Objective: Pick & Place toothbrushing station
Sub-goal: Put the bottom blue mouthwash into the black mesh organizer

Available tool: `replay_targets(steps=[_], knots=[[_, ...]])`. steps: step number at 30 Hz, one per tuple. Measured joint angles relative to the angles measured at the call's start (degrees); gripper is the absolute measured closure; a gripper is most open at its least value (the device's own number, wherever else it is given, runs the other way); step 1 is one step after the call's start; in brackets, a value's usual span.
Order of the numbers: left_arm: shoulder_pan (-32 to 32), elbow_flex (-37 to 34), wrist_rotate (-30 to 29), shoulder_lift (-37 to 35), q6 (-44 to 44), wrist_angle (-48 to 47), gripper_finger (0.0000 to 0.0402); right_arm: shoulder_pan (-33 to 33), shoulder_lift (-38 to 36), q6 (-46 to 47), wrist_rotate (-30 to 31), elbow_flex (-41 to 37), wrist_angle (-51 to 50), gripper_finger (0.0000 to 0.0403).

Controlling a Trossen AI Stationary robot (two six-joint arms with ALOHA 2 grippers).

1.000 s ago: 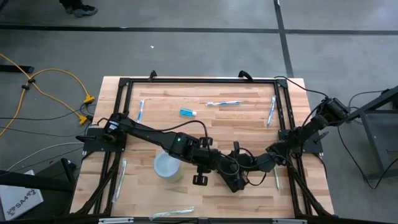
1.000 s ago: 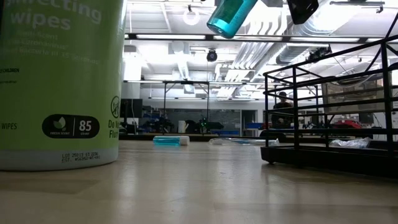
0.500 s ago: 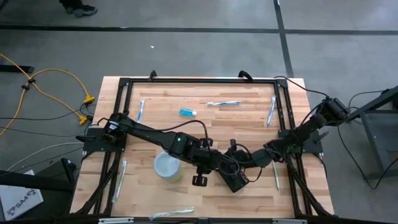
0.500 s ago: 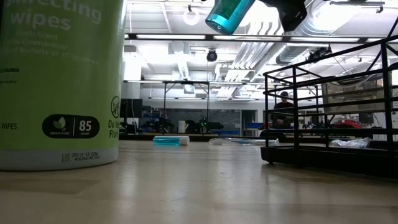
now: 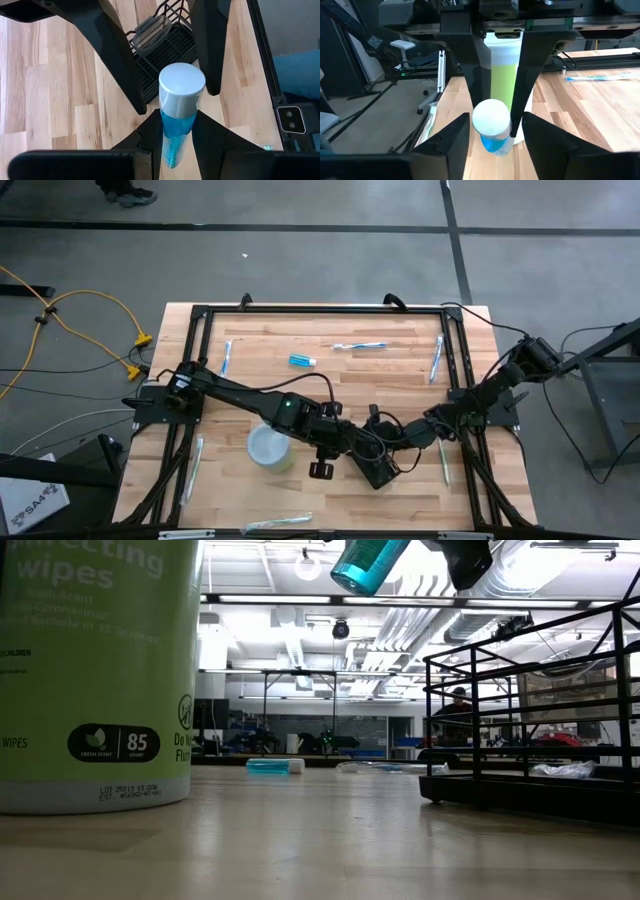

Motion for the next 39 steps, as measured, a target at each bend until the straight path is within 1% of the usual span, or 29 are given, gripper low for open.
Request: replay_targets(steps=[6, 10, 18, 26, 35, 39], knots=[[0.0, 0.0, -0.09, 0.0, 0.0, 0.68, 0.0323, 0.0, 0.0, -0.13, -0.8, 0.0, 0.03, 0.0274], [0.0, 0.0, 0.0, -0.02, -0.09, 1.16, 0.0323, 0.02, 0.0, -0.5, -0.8, 0.0, 0.1, 0.0289], [0.0, 0.0, -0.09, -0.09, -0.11, 1.31, 0.0323, -0.05, 0.0, -0.66, -0.71, -0.02, 0.7, 0.0283], [0.0, 0.0, 0.07, -0.09, -0.5, 1.29, 0.0323, -0.39, 0.0, -0.9, -0.86, -0.02, 0.72, 0.0303], [0.0, 0.0, 0.33, -0.09, -0.46, 1.33, 0.0323, -0.39, 0.02, -0.87, -0.84, -0.02, 0.8, 0.0307], [0.0, 0.0, 0.39, -0.09, -0.2, 1.37, 0.0314, -0.39, 0.0, -0.81, -0.82, -0.02, 0.85, 0.0308]])
